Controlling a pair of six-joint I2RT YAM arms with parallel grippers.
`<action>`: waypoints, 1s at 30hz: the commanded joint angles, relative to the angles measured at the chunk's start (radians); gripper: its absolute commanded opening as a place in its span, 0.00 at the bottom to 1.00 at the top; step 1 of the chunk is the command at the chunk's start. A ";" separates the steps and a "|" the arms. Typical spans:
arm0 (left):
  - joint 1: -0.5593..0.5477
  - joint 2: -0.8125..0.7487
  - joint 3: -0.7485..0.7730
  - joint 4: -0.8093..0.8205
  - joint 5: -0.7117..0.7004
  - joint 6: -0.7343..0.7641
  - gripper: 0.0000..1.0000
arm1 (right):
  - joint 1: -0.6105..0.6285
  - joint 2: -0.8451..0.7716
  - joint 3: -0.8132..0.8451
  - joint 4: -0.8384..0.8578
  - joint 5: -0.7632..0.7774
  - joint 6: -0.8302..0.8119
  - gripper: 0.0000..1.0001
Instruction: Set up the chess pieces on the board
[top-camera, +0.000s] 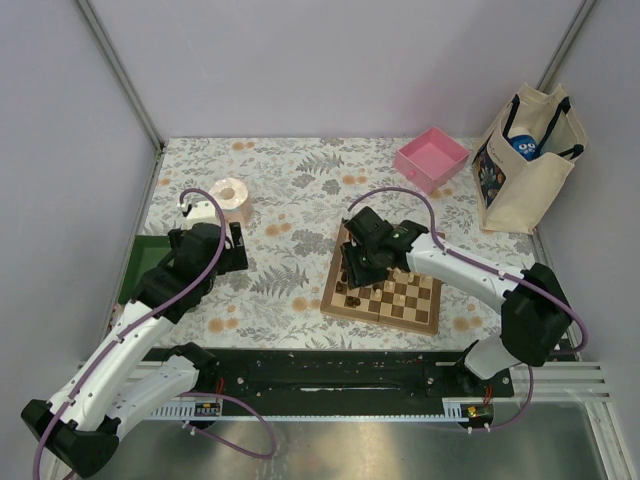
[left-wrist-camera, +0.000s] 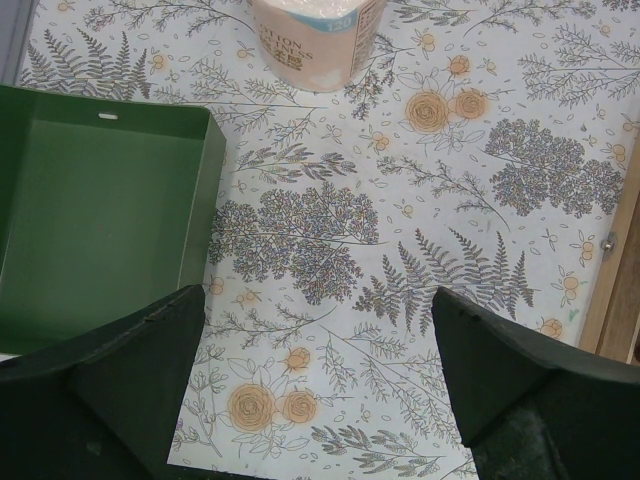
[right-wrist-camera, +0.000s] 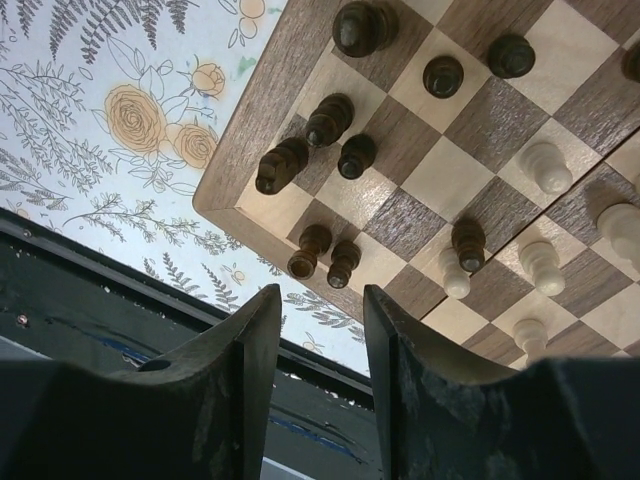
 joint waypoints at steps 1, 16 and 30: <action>0.003 -0.001 -0.003 0.013 0.006 -0.002 0.99 | 0.017 0.008 0.006 0.013 -0.056 -0.012 0.48; 0.003 0.003 -0.002 0.016 0.006 -0.002 0.99 | 0.054 0.111 0.052 -0.011 -0.051 -0.051 0.47; 0.003 0.005 -0.002 0.014 0.006 0.000 0.99 | 0.062 0.155 0.079 -0.011 -0.034 -0.066 0.41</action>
